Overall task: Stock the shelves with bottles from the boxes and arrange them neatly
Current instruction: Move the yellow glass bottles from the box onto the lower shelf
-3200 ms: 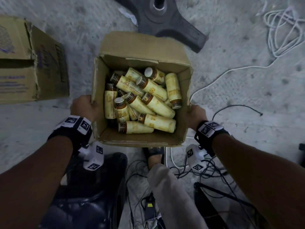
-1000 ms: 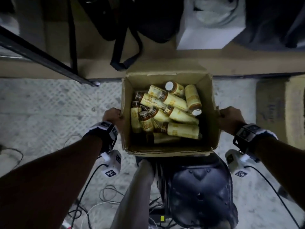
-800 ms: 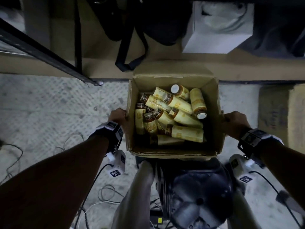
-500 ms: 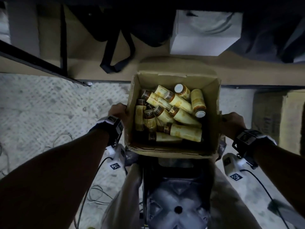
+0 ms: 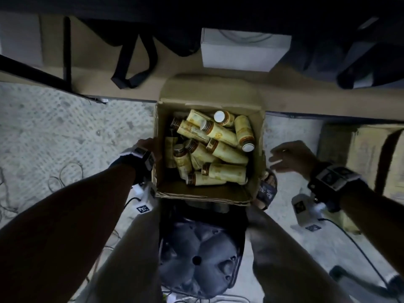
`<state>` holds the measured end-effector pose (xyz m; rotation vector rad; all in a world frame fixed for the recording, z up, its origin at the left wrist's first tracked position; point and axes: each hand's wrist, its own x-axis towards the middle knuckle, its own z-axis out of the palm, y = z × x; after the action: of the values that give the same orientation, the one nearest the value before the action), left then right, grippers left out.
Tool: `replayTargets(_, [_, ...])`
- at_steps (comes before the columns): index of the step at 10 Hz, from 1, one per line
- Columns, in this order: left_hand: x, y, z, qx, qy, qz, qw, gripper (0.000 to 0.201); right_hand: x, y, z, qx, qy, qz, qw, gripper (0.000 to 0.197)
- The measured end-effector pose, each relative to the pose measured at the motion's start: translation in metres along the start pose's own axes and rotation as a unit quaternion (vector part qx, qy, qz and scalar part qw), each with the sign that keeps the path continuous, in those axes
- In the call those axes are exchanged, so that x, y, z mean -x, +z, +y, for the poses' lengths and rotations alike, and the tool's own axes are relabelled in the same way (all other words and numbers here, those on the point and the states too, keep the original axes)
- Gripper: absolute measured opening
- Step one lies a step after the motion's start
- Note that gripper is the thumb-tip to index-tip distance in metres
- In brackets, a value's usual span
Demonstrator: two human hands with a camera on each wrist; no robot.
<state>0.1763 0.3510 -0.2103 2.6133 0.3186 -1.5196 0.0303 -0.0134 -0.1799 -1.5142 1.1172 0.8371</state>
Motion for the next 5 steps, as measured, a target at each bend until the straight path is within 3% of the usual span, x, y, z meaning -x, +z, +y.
replayTargets(1, [0.001, -0.011, 0.003, -0.019, 0.048, -0.01, 0.999, 0.039, 0.003, -0.005, -0.025, -0.047, -0.021, 0.008, 0.999, 0.013])
replayTargets(2, [0.016, -0.021, 0.019, -0.054, 0.051, -0.094, 0.993, 0.026, 0.007, 0.011, -0.047, -0.081, -0.04, 0.037, 0.995, 0.014])
replayTargets(3, [0.01, -0.004, 0.03, 0.019, 0.087, -0.067, 0.994, 0.031, 0.005, 0.038, -0.06, -0.148, -0.018, -0.008, 0.989, 0.023])
replayTargets(4, [-0.004, 0.016, 0.043, 0.06, 0.061, -0.047, 0.995, 0.037, -0.003, 0.067, -0.054, -0.076, -0.012, -0.027, 0.997, 0.019])
replayTargets(5, [-0.013, 0.029, 0.05, 0.021, 0.086, -0.025, 0.996, 0.044, -0.013, 0.093, -0.042, 0.163, -0.079, 0.101, 0.978, 0.025])
